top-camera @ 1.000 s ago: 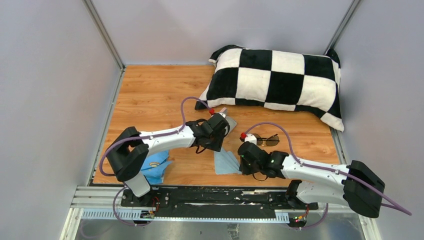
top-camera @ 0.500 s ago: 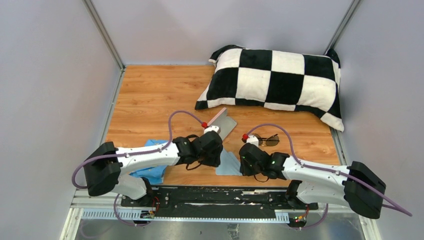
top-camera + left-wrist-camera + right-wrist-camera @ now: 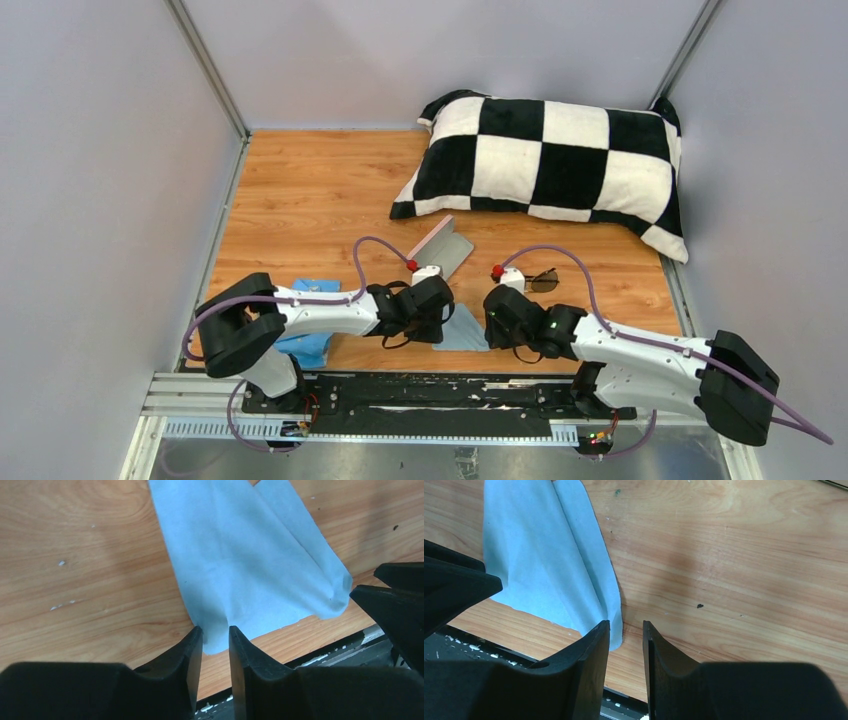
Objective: Organize the sunglasses
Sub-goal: Adjust the glasses cleaning cloth at the center of the board.
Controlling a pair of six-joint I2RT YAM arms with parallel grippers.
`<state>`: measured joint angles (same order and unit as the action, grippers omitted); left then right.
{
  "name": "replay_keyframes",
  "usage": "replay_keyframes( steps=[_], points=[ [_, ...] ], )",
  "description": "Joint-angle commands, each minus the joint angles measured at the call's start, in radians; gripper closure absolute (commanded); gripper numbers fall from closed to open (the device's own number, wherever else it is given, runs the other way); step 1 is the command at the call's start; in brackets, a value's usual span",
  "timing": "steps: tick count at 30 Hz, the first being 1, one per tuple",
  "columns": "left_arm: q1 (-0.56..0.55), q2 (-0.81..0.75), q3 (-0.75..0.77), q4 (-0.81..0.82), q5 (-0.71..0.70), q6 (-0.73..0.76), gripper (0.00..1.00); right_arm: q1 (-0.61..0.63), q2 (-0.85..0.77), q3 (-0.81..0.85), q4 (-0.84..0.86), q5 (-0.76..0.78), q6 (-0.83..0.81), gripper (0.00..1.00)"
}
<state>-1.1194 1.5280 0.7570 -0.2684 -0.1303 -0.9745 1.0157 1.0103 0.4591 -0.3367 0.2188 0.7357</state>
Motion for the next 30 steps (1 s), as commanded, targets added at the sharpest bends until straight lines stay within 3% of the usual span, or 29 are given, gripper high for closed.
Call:
replay_keyframes(
  steps=[1,6,15,21,30],
  points=[
    [-0.023,0.05,0.011,0.01,0.006,-0.026,0.72,-0.014,-0.019,0.012,-0.053,0.044,-0.01,0.64],
    [-0.03,0.073,0.013,-0.03,-0.008,-0.027,1.0,-0.015,-0.036,0.018,-0.057,0.038,-0.008,0.64],
    [-0.03,-0.089,-0.069,-0.088,-0.045,-0.043,1.0,-0.015,-0.012,0.055,-0.054,0.062,-0.033,0.61],
    [-0.03,-0.168,-0.158,-0.079,0.029,-0.069,1.0,-0.026,0.139,0.14,0.005,0.02,-0.104,0.6],
    [-0.03,-0.224,-0.207,-0.072,0.03,-0.099,1.0,-0.027,0.352,0.261,0.084,-0.078,-0.13,0.61]
  ],
)
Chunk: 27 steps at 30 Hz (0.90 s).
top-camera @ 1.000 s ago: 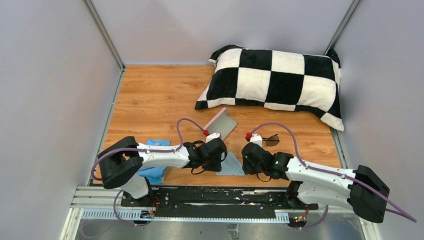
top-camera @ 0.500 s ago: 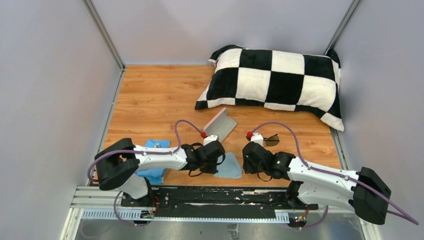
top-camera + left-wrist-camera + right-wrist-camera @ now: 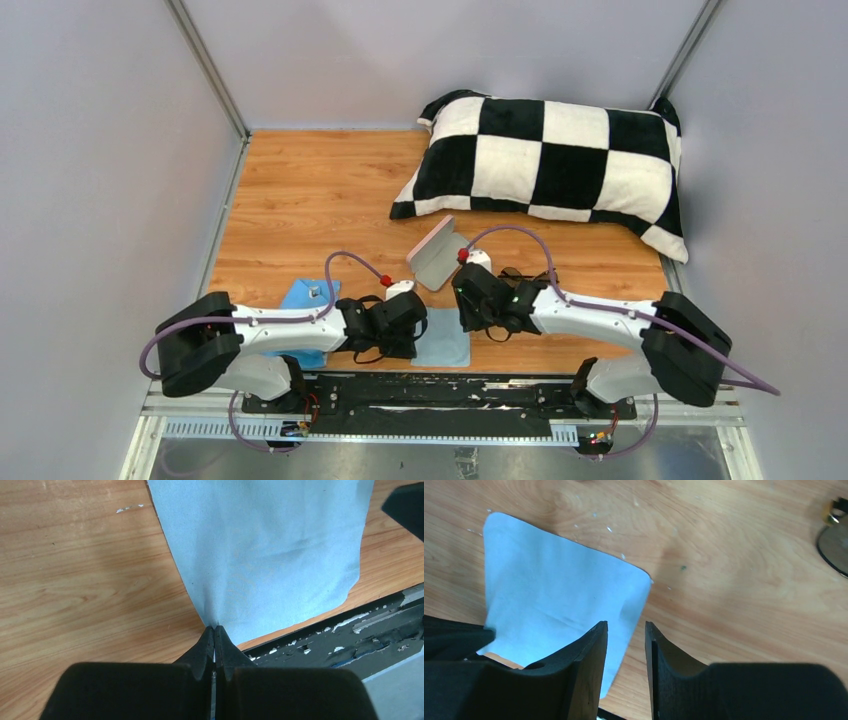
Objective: Organize the sunglasses
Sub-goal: Adjust the glasses cleaning cloth at the center of the board.
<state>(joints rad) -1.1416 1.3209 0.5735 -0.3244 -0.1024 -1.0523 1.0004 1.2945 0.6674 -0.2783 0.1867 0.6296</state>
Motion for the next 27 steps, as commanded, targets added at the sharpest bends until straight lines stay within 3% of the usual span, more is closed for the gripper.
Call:
replay_keyframes(
  steps=[1,7,13,17,27],
  points=[
    [-0.007,-0.023,-0.025,-0.017,0.001,-0.023,1.0,-0.011,0.085,0.058,0.03,-0.05,-0.024,0.62],
    [-0.007,-0.055,-0.023,-0.038,-0.007,-0.022,0.97,-0.012,0.153,0.062,0.041,-0.026,-0.033,0.68],
    [-0.008,-0.058,-0.031,-0.056,-0.033,-0.033,0.71,-0.031,0.177,0.039,0.017,0.033,-0.04,0.82],
    [-0.007,-0.068,-0.043,-0.029,-0.036,-0.026,0.69,-0.051,0.183,0.03,0.002,0.062,-0.048,0.87],
    [-0.006,-0.202,0.005,-0.128,-0.174,-0.006,0.67,-0.108,0.209,0.114,-0.058,0.148,-0.12,0.84]
  ],
)
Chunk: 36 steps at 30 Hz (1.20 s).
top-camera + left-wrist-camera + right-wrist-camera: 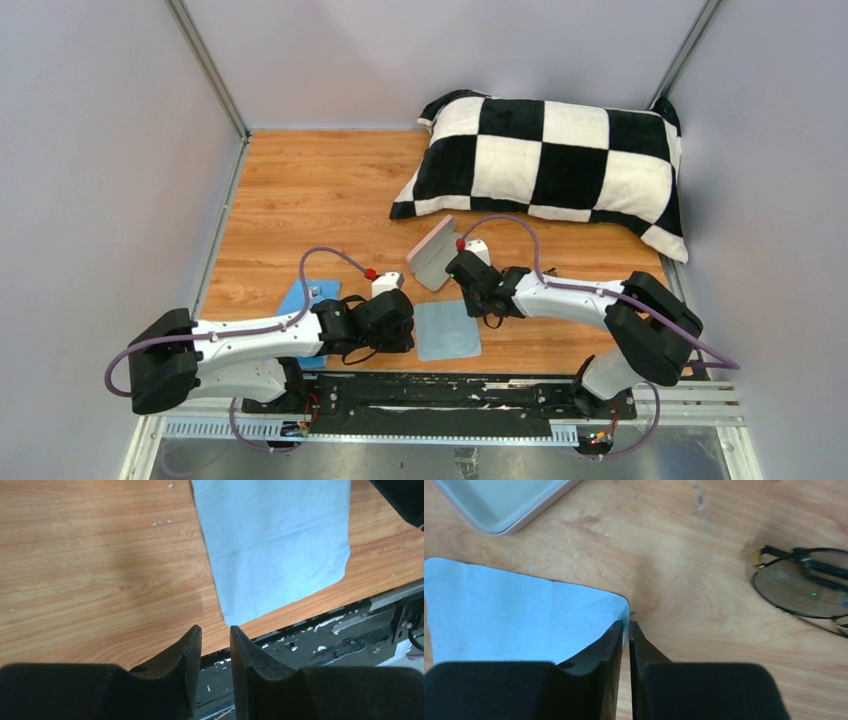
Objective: Organize the sunglasses
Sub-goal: Adjust the glasses cleaning cloth at the center of the board.
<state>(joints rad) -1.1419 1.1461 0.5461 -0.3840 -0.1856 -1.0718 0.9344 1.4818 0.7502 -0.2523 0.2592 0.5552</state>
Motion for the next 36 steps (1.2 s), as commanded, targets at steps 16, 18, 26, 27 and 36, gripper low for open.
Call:
replay_keyframes(
  steps=[16,18,26,27,36],
  points=[
    [-0.073,0.069,0.063,-0.029,-0.086,-0.022,0.67,-0.015,-0.369,-0.138,-0.198,-0.127,0.154,0.64],
    [-0.084,0.088,0.062,-0.005,-0.077,-0.035,0.68,0.006,-0.43,-0.179,-0.206,-0.129,0.197,0.64],
    [-0.16,0.141,0.044,0.071,-0.112,-0.173,0.69,0.045,-0.558,-0.306,-0.199,-0.147,0.311,0.62],
    [-0.175,0.142,0.044,0.078,-0.129,-0.199,0.69,0.053,-0.568,-0.312,-0.192,-0.152,0.318,0.62],
    [-0.193,0.157,0.024,0.047,-0.156,-0.29,0.69,0.118,-0.503,-0.328,-0.107,-0.16,0.36,0.56]
  ],
)
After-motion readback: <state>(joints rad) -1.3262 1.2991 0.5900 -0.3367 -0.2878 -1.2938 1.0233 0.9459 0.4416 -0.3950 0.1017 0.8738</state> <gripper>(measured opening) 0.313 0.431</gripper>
